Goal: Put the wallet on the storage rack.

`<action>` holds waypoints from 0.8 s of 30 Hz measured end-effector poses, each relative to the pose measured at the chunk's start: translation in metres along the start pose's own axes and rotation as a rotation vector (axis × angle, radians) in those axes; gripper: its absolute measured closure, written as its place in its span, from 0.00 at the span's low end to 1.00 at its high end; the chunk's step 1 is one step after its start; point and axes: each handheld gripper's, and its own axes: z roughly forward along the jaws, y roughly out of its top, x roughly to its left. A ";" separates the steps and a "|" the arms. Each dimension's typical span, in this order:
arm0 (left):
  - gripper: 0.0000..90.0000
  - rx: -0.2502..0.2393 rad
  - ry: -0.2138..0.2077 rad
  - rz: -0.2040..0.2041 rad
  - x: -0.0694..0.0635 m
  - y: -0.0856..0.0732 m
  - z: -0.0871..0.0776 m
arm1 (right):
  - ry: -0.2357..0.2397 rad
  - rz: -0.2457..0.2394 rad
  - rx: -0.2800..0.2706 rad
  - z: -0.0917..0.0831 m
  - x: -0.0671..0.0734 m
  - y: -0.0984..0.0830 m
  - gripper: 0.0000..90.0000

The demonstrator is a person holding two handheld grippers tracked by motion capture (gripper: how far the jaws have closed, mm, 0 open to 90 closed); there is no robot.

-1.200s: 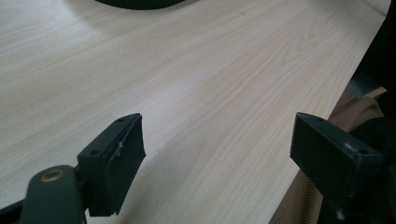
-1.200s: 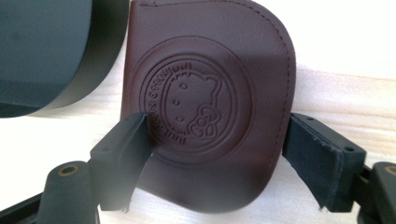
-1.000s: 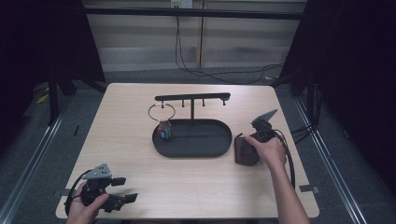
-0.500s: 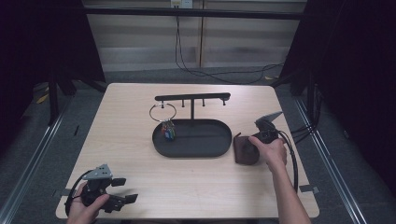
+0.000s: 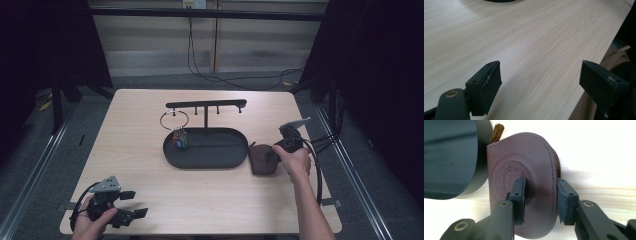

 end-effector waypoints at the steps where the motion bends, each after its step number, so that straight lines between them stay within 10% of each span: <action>1: 0.20 0.002 -0.001 0.000 0.000 0.000 0.000 | 0.001 0.006 -0.006 -0.002 0.000 0.000 0.76; 24: 0.20 -0.003 -0.019 -0.019 0.004 0.000 0.001 | 0.023 -0.052 -0.061 -0.030 0.012 0.002 0.93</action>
